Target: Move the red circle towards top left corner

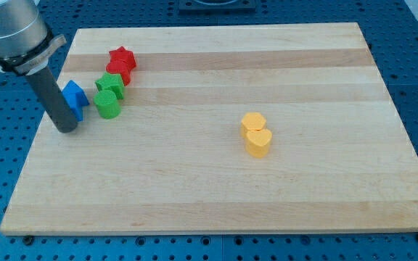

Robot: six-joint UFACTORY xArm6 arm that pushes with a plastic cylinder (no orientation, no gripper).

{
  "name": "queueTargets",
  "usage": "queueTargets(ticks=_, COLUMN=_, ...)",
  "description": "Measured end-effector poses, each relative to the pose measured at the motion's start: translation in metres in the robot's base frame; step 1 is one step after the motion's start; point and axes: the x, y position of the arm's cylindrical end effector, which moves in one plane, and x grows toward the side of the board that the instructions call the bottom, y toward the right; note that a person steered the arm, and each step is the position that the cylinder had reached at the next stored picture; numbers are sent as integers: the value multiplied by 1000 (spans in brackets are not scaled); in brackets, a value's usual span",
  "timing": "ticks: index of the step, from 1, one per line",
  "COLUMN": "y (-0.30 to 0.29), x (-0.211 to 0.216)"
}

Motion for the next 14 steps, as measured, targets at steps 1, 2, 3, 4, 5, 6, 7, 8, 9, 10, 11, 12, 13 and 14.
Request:
queueTargets(ticks=1, y=-2, x=0)
queueTargets(ticks=2, y=-2, x=0)
queueTargets(ticks=3, y=6, x=15)
queueTargets(ticks=4, y=8, x=24)
queueTargets(ticks=5, y=17, x=24)
queueTargets(ticks=6, y=57, x=23)
queueTargets(ticks=7, y=115, x=7)
queueTargets(ticks=8, y=163, x=-47)
queueTargets(ticks=9, y=176, x=-91)
queueTargets(ticks=10, y=164, x=-112)
queueTargets(ticks=11, y=148, x=-117)
queueTargets(ticks=12, y=124, x=-117)
queueTargets(ticks=13, y=103, x=-117)
queueTargets(ticks=14, y=87, x=-117)
